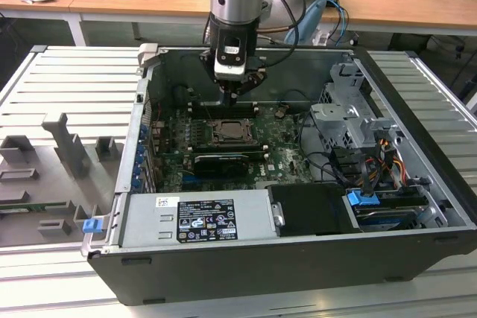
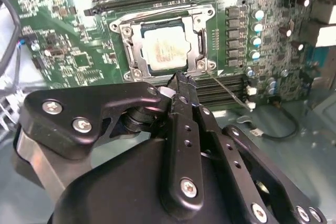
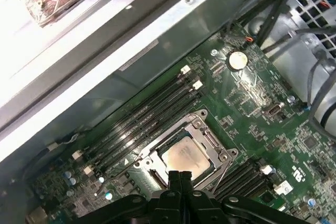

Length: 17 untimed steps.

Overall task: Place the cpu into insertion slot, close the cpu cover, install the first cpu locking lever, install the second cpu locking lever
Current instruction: 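Install the first cpu locking lever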

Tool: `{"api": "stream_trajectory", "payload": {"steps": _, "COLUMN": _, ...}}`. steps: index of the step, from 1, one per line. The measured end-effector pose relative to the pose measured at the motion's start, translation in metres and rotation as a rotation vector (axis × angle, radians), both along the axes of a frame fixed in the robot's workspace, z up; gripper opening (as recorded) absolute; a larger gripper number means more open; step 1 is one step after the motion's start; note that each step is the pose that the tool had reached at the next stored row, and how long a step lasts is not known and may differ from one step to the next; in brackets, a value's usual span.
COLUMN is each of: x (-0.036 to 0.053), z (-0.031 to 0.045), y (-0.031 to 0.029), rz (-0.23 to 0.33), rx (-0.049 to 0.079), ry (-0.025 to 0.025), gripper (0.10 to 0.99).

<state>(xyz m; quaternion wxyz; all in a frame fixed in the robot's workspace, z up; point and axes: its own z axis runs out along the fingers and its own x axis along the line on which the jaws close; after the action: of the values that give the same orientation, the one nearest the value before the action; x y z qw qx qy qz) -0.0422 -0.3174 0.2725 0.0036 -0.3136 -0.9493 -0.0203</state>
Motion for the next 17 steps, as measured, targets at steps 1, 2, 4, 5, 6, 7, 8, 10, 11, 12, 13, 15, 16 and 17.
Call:
{"api": "stream_trajectory", "payload": {"steps": 1, "x": 0.0, "z": 0.0, "y": 0.0, "rz": 0.017, "rx": 0.0, "ry": 0.0, "gripper": 0.106}}
{"api": "stream_trajectory", "payload": {"steps": 2, "x": 0.0, "z": -0.0001, "y": 0.0, "rz": 0.044, "rx": 0.0, "ry": 0.0, "gripper": 0.106}}
{"api": "stream_trajectory", "payload": {"steps": 4, "x": 0.0, "z": -0.0001, "y": 0.0, "rz": 0.083, "rx": 0.0, "ry": 0.0, "gripper": 0.106}}
{"api": "stream_trajectory", "payload": {"steps": 5, "x": 0.0, "z": -0.0002, "y": 0.0, "rz": 0.111, "rx": 0.0, "ry": 0.0, "gripper": 0.106}}
{"api": "stream_trajectory", "payload": {"steps": 6, "x": 0.0, "z": -0.0002, "y": 0.0, "rz": 0.126, "rx": 0.0, "ry": 0.0, "gripper": 0.106}}
{"api": "stream_trajectory", "payload": {"steps": 7, "x": 0.0, "z": -0.0002, "y": 0.0, "rz": 0.157, "rx": 0.0, "ry": 0.0, "gripper": 0.106}}
{"api": "stream_trajectory", "payload": {"steps": 8, "x": 0.0, "z": -0.0003, "y": 0.0, "rz": 0.19, "rx": 0.0, "ry": -0.0001, "gripper": 0.106}}
{"api": "stream_trajectory", "payload": {"steps": 10, "x": 0.0, "z": -0.0003, "y": 0.0, "rz": 0.229, "rx": 0.0, "ry": -0.0002, "gripper": 0.106}}
{"api": "stream_trajectory", "payload": {"steps": 11, "x": 0.0, "z": -0.0003, "y": 0.0, "rz": 0.245, "rx": 0.0, "ry": -0.0002, "gripper": 0.106}}
{"api": "stream_trajectory", "payload": {"steps": 12, "x": 0.0, "z": -0.0004, "y": 0.0, "rz": 0.267, "rx": 0.0, "ry": -0.0002, "gripper": 0.106}}
{"api": "stream_trajectory", "payload": {"steps": 13, "x": 0.0, "z": -0.0003, "y": 0.0, "rz": 0.289, "rx": 0.0, "ry": -0.0001, "gripper": 0.106}}
{"api": "stream_trajectory", "payload": {"steps": 15, "x": 0.0, "z": -0.0004, "y": 0.0, "rz": 0.319, "rx": 0.0, "ry": -0.0002, "gripper": 0.106}}
{"api": "stream_trajectory", "payload": {"steps": 16, "x": 0.0, "z": -0.0004, "y": 0.0, "rz": 0.335, "rx": 0.0, "ry": -0.0002, "gripper": 0.106}}
{"api": "stream_trajectory", "payload": {"steps": 17, "x": 0.0, "z": -0.0004, "y": 0.0, "rz": 0.352, "rx": 0.0, "ry": -0.0002, "gripper": 0.106}}
